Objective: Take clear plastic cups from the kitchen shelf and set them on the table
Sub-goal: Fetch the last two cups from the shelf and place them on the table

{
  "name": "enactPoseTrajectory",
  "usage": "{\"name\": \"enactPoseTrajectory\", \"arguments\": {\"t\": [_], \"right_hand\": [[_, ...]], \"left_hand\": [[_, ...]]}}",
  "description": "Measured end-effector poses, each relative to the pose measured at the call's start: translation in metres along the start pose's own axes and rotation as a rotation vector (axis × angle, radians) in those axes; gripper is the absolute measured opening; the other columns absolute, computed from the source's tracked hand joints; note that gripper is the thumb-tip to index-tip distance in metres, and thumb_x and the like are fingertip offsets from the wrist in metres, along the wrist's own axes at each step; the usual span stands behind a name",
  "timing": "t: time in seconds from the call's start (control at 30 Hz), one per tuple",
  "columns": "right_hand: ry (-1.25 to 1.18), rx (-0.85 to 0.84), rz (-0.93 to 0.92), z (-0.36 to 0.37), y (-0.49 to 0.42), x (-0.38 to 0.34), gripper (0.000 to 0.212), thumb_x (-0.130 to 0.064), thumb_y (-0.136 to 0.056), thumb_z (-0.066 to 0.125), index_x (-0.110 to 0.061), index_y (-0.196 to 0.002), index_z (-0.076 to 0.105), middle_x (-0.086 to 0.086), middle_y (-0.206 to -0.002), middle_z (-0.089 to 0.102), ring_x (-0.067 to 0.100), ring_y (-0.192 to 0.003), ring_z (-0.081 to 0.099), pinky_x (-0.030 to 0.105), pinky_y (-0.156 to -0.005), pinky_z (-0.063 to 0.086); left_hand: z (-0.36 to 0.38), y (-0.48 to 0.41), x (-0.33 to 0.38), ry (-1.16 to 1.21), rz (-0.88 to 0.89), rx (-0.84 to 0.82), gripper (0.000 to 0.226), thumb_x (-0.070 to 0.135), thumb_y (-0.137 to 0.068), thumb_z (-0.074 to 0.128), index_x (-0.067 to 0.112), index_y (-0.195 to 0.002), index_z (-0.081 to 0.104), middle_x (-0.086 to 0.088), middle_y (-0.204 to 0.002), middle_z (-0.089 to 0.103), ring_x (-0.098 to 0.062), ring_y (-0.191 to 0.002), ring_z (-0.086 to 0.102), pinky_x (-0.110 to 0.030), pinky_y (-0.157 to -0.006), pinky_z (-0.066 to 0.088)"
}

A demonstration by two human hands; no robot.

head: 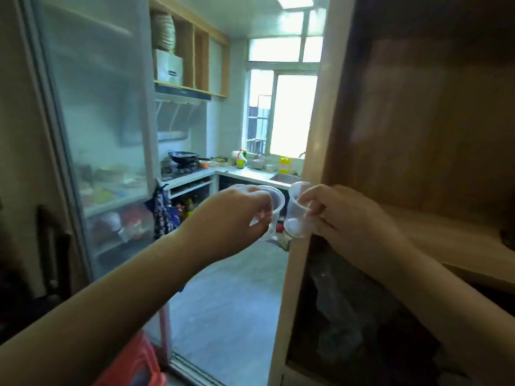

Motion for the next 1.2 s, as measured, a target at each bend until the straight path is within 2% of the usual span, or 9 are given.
{"name": "enactPoseTrajectory", "arguments": {"t": [0.07,0.2,0.33,0.47,0.57,0.63,0.87,1.1,1.2], "right_hand": [[-0.056,0.001,-0.074,0.027,-0.021,-0.045,0.019,-0.009,-0.081,0.064,-0.022,-0.093,0.057,-0.01,-0.084,0.064,0.013,-0.077,0.056,0.026,-0.065,0.046],[-0.193,-0.029,-0.225,0.083,-0.059,-0.149,0.024,-0.005,-0.08,0.066,-0.02,-0.096,0.057,-0.011,-0.082,0.064,0.013,-0.073,0.058,0.025,-0.065,0.046],[-0.314,-0.081,-0.356,0.136,-0.09,-0.259,0.023,-0.004,-0.079,0.066,-0.014,-0.099,0.06,-0.005,-0.085,0.068,0.02,-0.079,0.062,0.033,-0.069,0.051],[-0.427,-0.105,-0.491,0.177,-0.106,-0.362,0.023,-0.006,-0.078,0.069,-0.018,-0.095,0.06,-0.002,-0.084,0.068,0.018,-0.077,0.061,0.026,-0.067,0.047],[-0.495,-0.128,-0.589,0.205,-0.11,-0.428,0.027,-0.007,-0.075,0.071,-0.02,-0.096,0.061,-0.004,-0.086,0.065,0.016,-0.079,0.058,0.015,-0.066,0.035],[-0.543,-0.138,-0.64,0.223,-0.11,-0.464,0.027,-0.009,-0.075,0.072,-0.018,-0.097,0.061,-0.006,-0.083,0.061,0.015,-0.078,0.055,0.017,-0.068,0.032],[-0.587,-0.144,-0.873,0.278,-0.108,-0.552,0.032,0.0,-0.067,0.078,-0.013,-0.092,0.065,-0.004,-0.081,0.064,0.017,-0.074,0.059,0.019,-0.073,0.035],[-0.685,-0.197,-0.897,0.341,-0.147,-0.594,0.037,-0.001,-0.067,0.077,-0.017,-0.098,0.063,-0.005,-0.081,0.063,0.016,-0.075,0.058,0.02,-0.07,0.037],[-0.679,-0.23,-0.914,0.369,-0.177,-0.602,0.039,-0.003,-0.067,0.078,-0.017,-0.099,0.063,-0.004,-0.083,0.065,0.017,-0.076,0.06,0.017,-0.06,0.043]], "left_hand": [[-0.037,0.043,-0.029,-0.027,-0.082,-0.013,0.003,0.019,-0.08,0.061,0.017,-0.078,0.061,0.002,-0.079,0.063,-0.018,-0.074,0.058,-0.03,-0.063,0.044],[-0.115,0.133,-0.079,-0.155,-0.217,-0.027,0.009,0.023,-0.082,0.059,0.014,-0.08,0.061,-0.002,-0.078,0.061,-0.02,-0.074,0.055,-0.031,-0.064,0.041],[-0.188,0.227,-0.112,-0.251,-0.35,-0.057,0.008,0.019,-0.082,0.059,0.011,-0.082,0.06,-0.006,-0.079,0.06,-0.023,-0.077,0.054,-0.038,-0.07,0.043],[-0.248,0.316,-0.132,-0.32,-0.506,-0.057,0.01,0.019,-0.083,0.061,0.01,-0.084,0.06,-0.007,-0.082,0.062,-0.022,-0.08,0.053,-0.033,-0.073,0.039],[-0.28,0.376,-0.142,-0.379,-0.664,-0.046,0.012,0.025,-0.085,0.06,0.012,-0.086,0.059,0.002,-0.082,0.056,-0.018,-0.084,0.051,-0.036,-0.075,0.042],[-0.294,0.412,-0.146,-0.414,-0.74,-0.042,0.013,0.028,-0.085,0.059,0.014,-0.085,0.059,0.006,-0.081,0.052,-0.016,-0.084,0.051,-0.038,-0.073,0.044],[-0.326,0.501,-0.166,-0.494,-0.944,0.011,0.009,0.027,-0.084,0.059,0.02,-0.079,0.061,0.01,-0.077,0.059,-0.007,-0.078,0.049,-0.035,-0.067,0.047],[-0.332,0.53,-0.232,-0.555,-1.012,0.003,0.005,0.023,-0.082,0.06,0.019,-0.08,0.061,0.008,-0.078,0.059,-0.013,-0.079,0.051,-0.041,-0.065,0.049],[-0.331,0.532,-0.274,-0.562,-1.038,0.022,0.01,0.029,-0.082,0.06,0.019,-0.08,0.06,0.006,-0.077,0.061,-0.012,-0.079,0.053,-0.041,-0.064,0.049]]}}
Point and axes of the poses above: each hand's wrist, its own y-axis away from the middle knuckle, its own z-axis out of the palm, x = y × z, the point moved 4 cm from there along -y, towards the middle knuckle
